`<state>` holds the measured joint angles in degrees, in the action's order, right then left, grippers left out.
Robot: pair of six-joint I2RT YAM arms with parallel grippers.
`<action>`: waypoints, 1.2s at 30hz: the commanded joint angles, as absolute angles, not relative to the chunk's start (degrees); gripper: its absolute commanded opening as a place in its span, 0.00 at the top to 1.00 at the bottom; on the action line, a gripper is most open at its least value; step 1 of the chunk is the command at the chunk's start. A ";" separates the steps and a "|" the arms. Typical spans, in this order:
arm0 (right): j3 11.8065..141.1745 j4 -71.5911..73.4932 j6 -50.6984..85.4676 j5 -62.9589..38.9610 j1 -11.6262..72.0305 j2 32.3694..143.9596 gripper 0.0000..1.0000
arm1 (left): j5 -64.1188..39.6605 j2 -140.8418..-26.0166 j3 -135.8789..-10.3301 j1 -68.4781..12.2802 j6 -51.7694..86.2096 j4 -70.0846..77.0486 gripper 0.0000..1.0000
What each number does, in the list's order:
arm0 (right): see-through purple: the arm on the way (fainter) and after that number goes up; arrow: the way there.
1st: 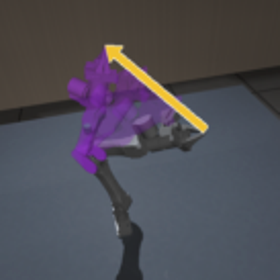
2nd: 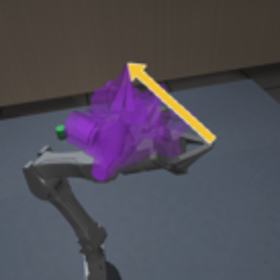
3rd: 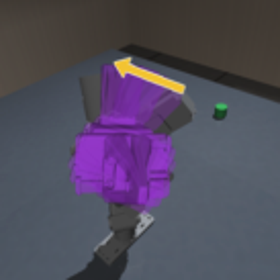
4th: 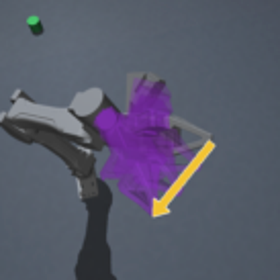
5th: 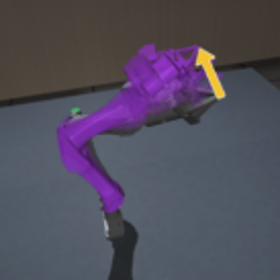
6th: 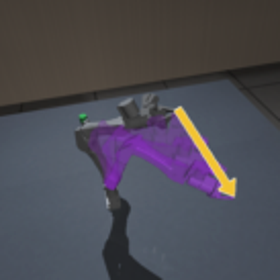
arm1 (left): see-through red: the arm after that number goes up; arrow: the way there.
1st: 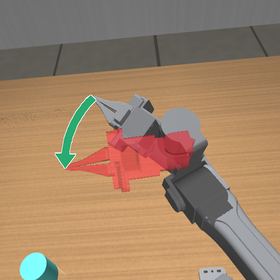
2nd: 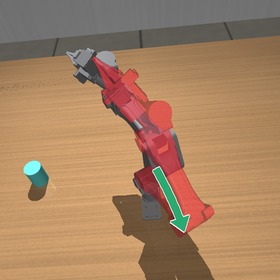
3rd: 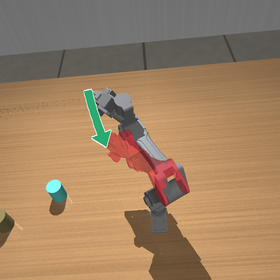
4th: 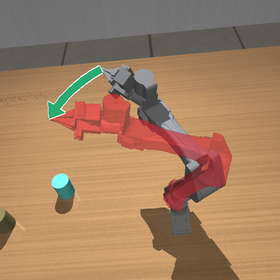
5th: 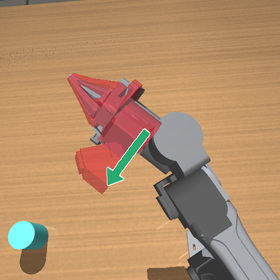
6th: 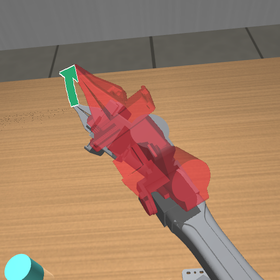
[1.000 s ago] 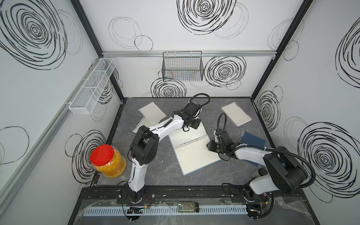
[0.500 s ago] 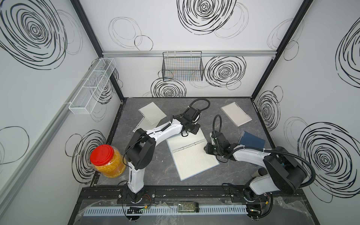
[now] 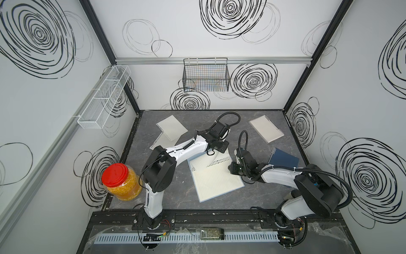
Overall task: Tear off pages from different notebooks
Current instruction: Tear off the paper from the notebook.
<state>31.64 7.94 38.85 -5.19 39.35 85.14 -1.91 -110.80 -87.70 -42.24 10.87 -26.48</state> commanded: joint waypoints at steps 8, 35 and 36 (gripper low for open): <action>35.65 1.67 36.03 -2.44 39.79 89.72 0.81 | 4.48 -110.73 -92.56 -43.67 5.86 -33.81 1.00; 20.81 25.15 53.46 9.61 51.93 83.87 0.89 | 5.91 -118.60 -107.57 -47.40 -4.22 -47.86 1.00; 20.51 24.43 52.18 9.98 52.07 82.71 0.88 | 6.21 -118.57 -107.41 -47.39 -4.21 -47.87 1.00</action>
